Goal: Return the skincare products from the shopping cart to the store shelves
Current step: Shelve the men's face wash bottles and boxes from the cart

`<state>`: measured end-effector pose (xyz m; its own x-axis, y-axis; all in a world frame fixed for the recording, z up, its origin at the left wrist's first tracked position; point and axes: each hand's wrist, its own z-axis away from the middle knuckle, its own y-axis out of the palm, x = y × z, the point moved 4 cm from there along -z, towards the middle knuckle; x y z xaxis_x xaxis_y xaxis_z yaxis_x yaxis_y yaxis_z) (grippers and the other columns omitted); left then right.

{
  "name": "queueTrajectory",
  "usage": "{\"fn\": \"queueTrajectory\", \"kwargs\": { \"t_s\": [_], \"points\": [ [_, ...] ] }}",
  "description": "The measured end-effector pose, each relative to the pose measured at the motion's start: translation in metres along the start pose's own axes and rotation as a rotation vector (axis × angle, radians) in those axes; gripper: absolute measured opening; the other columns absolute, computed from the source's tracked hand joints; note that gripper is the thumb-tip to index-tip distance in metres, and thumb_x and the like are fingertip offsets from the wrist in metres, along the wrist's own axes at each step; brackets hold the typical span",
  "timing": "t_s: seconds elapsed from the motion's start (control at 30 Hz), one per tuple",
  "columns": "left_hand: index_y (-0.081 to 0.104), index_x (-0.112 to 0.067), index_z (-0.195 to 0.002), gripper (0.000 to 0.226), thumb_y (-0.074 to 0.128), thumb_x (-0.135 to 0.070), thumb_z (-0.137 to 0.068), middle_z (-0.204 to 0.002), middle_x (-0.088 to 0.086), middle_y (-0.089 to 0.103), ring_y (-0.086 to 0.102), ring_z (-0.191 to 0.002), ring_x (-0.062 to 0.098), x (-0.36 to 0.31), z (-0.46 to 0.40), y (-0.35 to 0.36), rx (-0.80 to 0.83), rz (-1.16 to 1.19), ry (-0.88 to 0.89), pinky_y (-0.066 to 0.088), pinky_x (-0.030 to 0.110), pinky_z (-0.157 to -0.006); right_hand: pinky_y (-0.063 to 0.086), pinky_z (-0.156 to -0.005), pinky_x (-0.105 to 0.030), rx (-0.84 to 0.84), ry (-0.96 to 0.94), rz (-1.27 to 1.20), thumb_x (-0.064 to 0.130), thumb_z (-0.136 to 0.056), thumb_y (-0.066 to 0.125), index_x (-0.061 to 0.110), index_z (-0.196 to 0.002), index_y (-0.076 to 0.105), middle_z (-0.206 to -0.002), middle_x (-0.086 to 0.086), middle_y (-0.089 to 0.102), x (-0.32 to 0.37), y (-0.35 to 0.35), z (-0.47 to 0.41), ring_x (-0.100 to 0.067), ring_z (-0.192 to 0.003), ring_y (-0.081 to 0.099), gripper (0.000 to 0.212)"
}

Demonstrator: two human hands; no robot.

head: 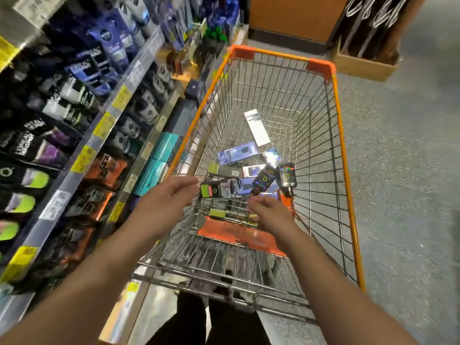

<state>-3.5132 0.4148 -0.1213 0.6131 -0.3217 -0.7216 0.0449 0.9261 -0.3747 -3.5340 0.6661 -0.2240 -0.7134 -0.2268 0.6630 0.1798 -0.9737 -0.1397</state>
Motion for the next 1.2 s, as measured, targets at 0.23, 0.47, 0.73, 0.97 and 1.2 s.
{"fn": "queueTrajectory", "kwargs": {
  "t_s": [0.23,0.47,0.73,0.97,1.2],
  "points": [
    [0.071,-0.046,-0.115,0.029,0.066,-0.053,-0.087,-0.113,-0.022,0.071,0.067,-0.110,0.007,0.006,-0.030,0.020,0.031,-0.030,-0.043,0.052,0.045,-0.105,0.048,-0.067,-0.030,0.041,0.014,0.085,0.031,-0.093,0.073,0.022,-0.111,0.067,-0.114,0.002,0.069,-0.022,0.009,-0.046,-0.018,-0.085,0.066,0.020],
    [0.071,-0.037,-0.109,0.018,0.067,-0.045,-0.094,-0.114,-0.006,0.071,0.063,-0.105,0.014,0.023,-0.064,0.041,0.081,-0.089,-0.144,0.049,0.037,-0.099,0.048,-0.065,-0.031,0.049,0.073,0.164,0.029,-0.092,0.075,0.017,-0.116,0.064,-0.109,-0.005,0.070,-0.039,0.022,-0.113,-0.019,-0.080,0.064,0.029],
    [0.073,-0.044,-0.096,0.009,0.064,-0.045,-0.093,-0.100,-0.015,0.072,0.069,-0.092,0.010,0.021,-0.103,0.074,0.096,-0.127,-0.169,0.055,0.031,-0.071,0.043,-0.060,-0.025,-0.110,0.014,0.434,0.035,-0.094,0.071,0.020,-0.123,0.061,-0.101,-0.003,0.070,-0.056,-0.004,-0.169,-0.017,-0.081,0.066,0.034],
    [0.069,-0.045,-0.110,0.021,0.058,-0.055,-0.095,-0.105,-0.014,0.070,0.064,-0.096,0.011,0.028,-0.126,0.095,0.137,-0.250,-0.222,0.052,0.031,-0.085,0.034,-0.116,-0.055,-0.117,-0.501,1.509,0.025,-0.087,0.074,0.017,-0.149,0.045,-0.149,-0.017,0.042,-0.043,-0.018,-0.216,-0.041,-0.146,0.029,0.068],
    [0.068,-0.040,-0.121,0.030,0.060,-0.053,-0.095,-0.127,-0.007,0.068,0.064,-0.115,0.017,0.047,-0.127,0.098,0.145,-0.258,-0.252,0.051,0.039,-0.101,0.005,-0.126,-0.061,-0.073,-0.474,1.770,0.020,-0.099,0.059,0.019,-0.162,0.019,-0.173,-0.013,0.002,-0.029,-0.020,-0.268,-0.038,-0.159,-0.006,0.075]
  ]
}}
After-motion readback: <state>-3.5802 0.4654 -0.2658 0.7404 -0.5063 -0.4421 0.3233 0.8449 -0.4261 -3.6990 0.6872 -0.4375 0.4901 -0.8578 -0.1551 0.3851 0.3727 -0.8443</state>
